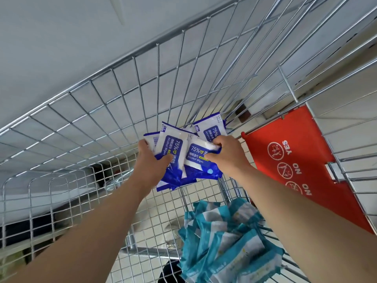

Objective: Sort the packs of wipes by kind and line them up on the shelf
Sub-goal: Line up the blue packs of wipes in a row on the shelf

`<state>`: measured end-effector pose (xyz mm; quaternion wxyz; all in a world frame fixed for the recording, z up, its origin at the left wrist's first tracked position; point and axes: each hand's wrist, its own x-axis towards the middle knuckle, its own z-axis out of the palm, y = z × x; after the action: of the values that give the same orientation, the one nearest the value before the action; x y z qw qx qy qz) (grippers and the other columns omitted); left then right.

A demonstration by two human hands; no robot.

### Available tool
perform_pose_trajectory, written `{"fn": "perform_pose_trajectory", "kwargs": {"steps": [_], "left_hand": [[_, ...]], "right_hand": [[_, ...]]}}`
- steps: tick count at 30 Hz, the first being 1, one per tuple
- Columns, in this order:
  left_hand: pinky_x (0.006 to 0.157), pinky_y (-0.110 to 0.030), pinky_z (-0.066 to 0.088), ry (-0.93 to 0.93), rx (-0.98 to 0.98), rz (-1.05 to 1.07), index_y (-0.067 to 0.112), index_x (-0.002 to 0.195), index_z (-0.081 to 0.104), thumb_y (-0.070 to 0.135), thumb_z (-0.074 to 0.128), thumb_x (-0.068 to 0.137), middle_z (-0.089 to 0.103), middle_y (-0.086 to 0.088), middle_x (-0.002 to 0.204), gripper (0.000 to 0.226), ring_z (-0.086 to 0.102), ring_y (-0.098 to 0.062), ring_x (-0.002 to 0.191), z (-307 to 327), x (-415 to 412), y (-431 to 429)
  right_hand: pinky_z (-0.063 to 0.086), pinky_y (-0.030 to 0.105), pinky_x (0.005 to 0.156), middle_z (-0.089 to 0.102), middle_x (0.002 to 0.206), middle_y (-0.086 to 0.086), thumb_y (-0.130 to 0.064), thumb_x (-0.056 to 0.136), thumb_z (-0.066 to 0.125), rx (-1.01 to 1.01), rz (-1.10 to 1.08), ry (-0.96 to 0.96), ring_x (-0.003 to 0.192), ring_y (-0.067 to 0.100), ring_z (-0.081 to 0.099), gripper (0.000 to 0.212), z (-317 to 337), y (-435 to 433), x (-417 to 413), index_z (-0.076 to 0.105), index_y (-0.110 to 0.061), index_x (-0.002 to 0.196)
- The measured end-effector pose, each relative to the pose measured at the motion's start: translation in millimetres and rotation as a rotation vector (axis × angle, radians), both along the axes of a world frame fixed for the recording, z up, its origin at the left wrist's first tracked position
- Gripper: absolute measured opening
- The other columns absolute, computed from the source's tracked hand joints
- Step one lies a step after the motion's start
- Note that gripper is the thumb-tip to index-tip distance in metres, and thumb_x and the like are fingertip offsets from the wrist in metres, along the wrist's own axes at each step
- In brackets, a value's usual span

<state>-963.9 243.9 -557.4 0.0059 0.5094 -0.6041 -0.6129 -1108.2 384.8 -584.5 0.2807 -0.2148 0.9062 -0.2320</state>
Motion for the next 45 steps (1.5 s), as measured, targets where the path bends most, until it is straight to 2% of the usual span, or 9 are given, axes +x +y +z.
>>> {"fn": "perform_pose_trajectory", "kwargs": {"steps": [5,13,18,21,25,30,35,40,45], "left_hand": [[0.05,-0.023,0.053,0.029,-0.009,0.023,0.022,0.115,0.03,0.01,0.064,0.09,0.058,0.005,0.097,0.044,0.066,-0.012,0.077,1.6,6.5,-4.3],[0.056,-0.026,0.054,0.019,0.004,0.0,0.023,0.119,0.031,0.012,0.065,0.089,0.058,0.003,0.104,0.046,0.066,-0.014,0.084,-4.3,19.5,-7.4],[0.054,-0.024,0.054,0.029,0.036,0.039,0.022,0.12,0.032,0.01,0.064,0.089,0.058,0.005,0.103,0.046,0.066,-0.012,0.084,-8.3,24.2,-7.5],[0.05,-0.022,0.053,0.032,0.032,0.046,0.021,0.119,0.033,0.01,0.064,0.09,0.059,0.007,0.099,0.045,0.066,-0.01,0.079,-5.3,26.6,-5.7],[0.059,-0.03,0.056,0.041,0.016,0.095,0.019,0.118,0.035,0.01,0.066,0.089,0.062,0.002,0.102,0.044,0.067,-0.016,0.084,13.2,37.0,-3.6],[0.057,-0.029,0.056,0.095,-0.026,0.163,0.022,0.116,0.036,0.012,0.064,0.09,0.063,0.003,0.098,0.039,0.068,-0.016,0.08,73.2,69.2,5.9],[0.05,-0.023,0.053,0.198,-0.075,0.273,0.023,0.113,0.04,0.01,0.063,0.091,0.068,-0.001,0.098,0.035,0.071,-0.012,0.067,170.7,129.0,26.5],[0.055,-0.027,0.056,0.277,-0.157,0.437,0.023,0.116,0.046,0.012,0.064,0.09,0.07,-0.003,0.1,0.033,0.072,-0.019,0.074,282.6,210.6,56.5],[0.068,-0.039,0.06,0.306,-0.293,0.599,0.026,0.119,0.048,0.017,0.066,0.089,0.071,-0.001,0.102,0.036,0.073,-0.02,0.079,387.8,307.4,76.9]], "right_hand": [[0.036,0.023,0.086,0.04,0.121,0.01,-0.015,0.079,0.073,-0.121,-0.143,-0.05,0.108,0.024,0.048,0.021,-3.8,-4.3,4.2,0.061,-0.007,0.094],[0.04,0.039,0.098,0.048,0.122,0.005,-0.038,0.079,0.073,0.001,-0.14,0.039,0.119,0.027,0.042,0.038,-11.6,-15.6,6.4,0.063,-0.018,0.11],[0.059,0.041,0.075,0.06,0.107,0.01,-0.043,0.065,0.081,-0.159,-0.227,-0.142,0.092,0.023,0.066,0.035,-13.7,-10.4,13.0,0.064,-0.026,0.091],[0.051,0.019,0.059,0.062,0.094,0.008,-0.019,0.071,0.083,-0.266,-0.259,-0.143,0.078,0.014,0.064,0.024,-3.9,-8.4,15.5,0.063,-0.018,0.085],[0.047,0.021,0.065,0.061,0.075,-0.008,-0.009,0.072,0.08,-0.378,-0.228,-0.089,0.07,0.011,0.057,0.021,30.4,-8.8,22.6,0.064,-0.018,0.082],[0.051,0.031,0.071,0.064,0.078,-0.009,-0.013,0.073,0.079,-0.447,-0.09,0.002,0.075,0.014,0.06,0.017,95.9,-5.1,40.7,0.067,-0.017,0.084],[0.04,0.02,0.063,0.059,0.071,-0.018,-0.014,0.075,0.078,-0.542,0.1,0.097,0.065,0.002,0.054,0.021,197.9,-5.4,77.4,0.061,-0.026,0.077],[0.038,0.004,0.061,0.06,0.07,-0.02,-0.013,0.074,0.079,-0.724,0.277,0.08,0.064,-0.011,0.054,0.03,325.4,-14.7,138.8,0.057,-0.034,0.072],[0.039,0.003,0.061,0.062,0.073,-0.019,-0.012,0.075,0.077,-0.842,0.516,0.068,0.065,-0.011,0.056,0.018,434.8,-36.9,224.7,0.063,-0.023,0.078]]}}
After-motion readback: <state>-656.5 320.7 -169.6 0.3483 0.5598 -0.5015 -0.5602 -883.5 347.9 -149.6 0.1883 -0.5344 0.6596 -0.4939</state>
